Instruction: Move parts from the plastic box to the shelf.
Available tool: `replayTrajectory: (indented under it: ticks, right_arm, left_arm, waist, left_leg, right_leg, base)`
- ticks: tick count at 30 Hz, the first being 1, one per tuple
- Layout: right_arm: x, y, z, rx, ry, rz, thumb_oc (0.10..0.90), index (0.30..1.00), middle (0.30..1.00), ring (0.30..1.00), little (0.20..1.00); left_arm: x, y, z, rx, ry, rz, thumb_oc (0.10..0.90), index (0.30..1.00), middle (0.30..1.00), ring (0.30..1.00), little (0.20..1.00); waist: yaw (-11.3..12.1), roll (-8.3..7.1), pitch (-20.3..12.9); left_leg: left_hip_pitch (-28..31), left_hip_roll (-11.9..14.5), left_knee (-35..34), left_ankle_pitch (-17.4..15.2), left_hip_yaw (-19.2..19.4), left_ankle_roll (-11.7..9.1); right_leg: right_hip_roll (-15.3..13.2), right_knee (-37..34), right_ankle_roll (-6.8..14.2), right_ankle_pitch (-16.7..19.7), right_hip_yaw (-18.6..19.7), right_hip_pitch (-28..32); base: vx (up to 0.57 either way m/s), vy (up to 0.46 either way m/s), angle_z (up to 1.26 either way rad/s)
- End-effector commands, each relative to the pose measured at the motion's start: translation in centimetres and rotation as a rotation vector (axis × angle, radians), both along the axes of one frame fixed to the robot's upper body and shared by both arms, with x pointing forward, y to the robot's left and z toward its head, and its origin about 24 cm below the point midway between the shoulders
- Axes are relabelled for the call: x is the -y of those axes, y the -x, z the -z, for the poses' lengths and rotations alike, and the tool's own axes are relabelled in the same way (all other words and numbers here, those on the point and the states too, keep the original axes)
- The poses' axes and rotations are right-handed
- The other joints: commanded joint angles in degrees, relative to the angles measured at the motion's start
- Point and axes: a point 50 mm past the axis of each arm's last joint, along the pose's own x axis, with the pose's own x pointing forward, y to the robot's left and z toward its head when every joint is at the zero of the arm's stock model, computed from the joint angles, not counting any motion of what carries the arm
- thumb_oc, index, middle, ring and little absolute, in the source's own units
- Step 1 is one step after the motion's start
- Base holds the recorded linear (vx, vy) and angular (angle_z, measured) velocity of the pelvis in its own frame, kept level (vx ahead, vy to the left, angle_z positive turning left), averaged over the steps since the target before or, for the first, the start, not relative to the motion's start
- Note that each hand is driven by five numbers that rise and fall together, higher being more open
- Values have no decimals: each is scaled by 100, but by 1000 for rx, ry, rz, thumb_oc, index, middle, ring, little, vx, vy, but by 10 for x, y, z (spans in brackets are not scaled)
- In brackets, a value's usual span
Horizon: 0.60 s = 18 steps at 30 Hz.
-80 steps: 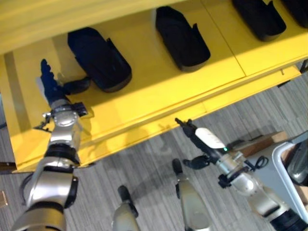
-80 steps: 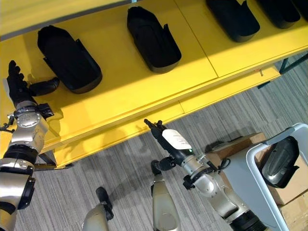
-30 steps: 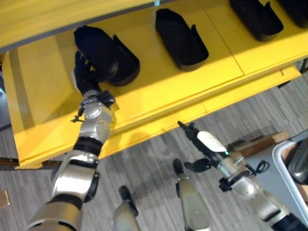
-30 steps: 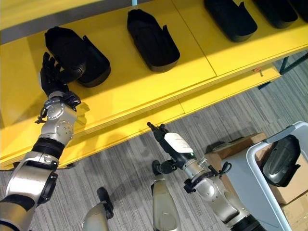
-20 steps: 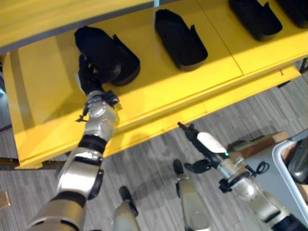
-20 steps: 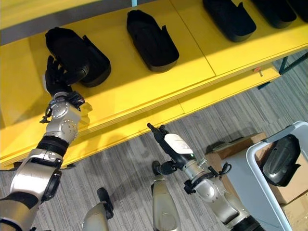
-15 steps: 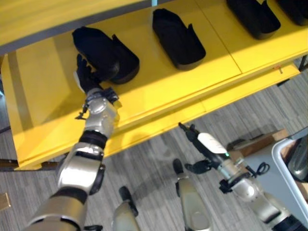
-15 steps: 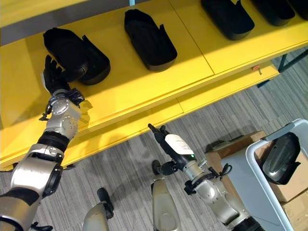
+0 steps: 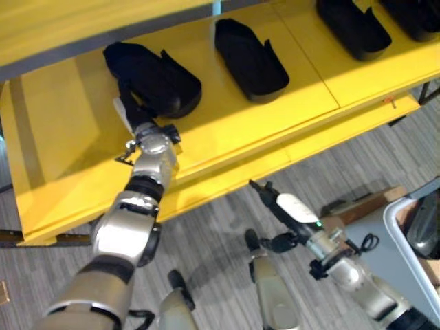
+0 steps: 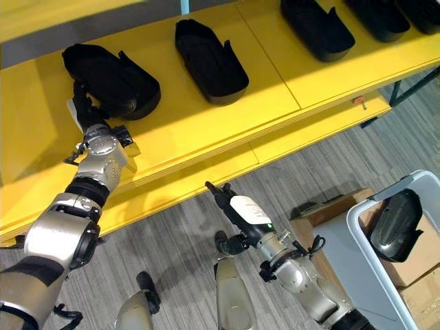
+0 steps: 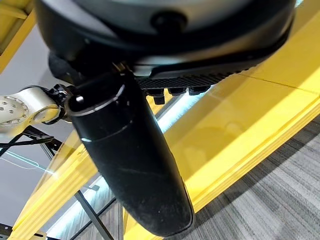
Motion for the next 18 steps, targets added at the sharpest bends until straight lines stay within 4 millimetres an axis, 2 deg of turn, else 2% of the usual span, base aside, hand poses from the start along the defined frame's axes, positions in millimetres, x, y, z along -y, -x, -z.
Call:
replayTrajectory:
  ticks: [1,6,14,18]
  right_arm:
    - [-12,-1,-44,204,-98,-89,900,1000,1000,1000,1000]
    - [-11,0,-47,213,-109,-100,900,1000,1000,1000,1000]
    - [-9,0,-49,223,-104,-103,900,1000,1000,1000,1000]
    - [-7,-1,-51,227,-93,-100,900,1000,1000,1000,1000]
  left_arm:
    - [12,-2,6,-59,-88,7,900,1000,1000,1000,1000]
    - [1,1,20,-162,-323,-14,900,1000,1000,1000,1000]
    - [-18,6,28,-247,-596,-38,900,1000,1000,1000,1000]
    - [-40,12,28,-281,-667,-78,900,1000,1000,1000,1000]
  waist:
    - [-119,13,-139]
    - [-78,37,-139]
    - [-16,61,-120]
    - [34,90,-100]
  left_leg:
    - [-81,86,273,0,-444,12]
    - [-129,69,319,-3,-482,21]
    - [-167,3,323,28,-506,43]
    - [-160,-18,324,34,-516,53]
  right_leg:
    - [-224,133,307,176,20,-68]
    - [-240,150,310,172,12,-48]
    - [-283,135,319,207,-26,-39]
    - [-306,148,324,201,-39,-16]
  base:
    - [-4,-8,-7]
    - [-4,-6,-3]
    - [-1,2,0]
    - [-16,19,7]
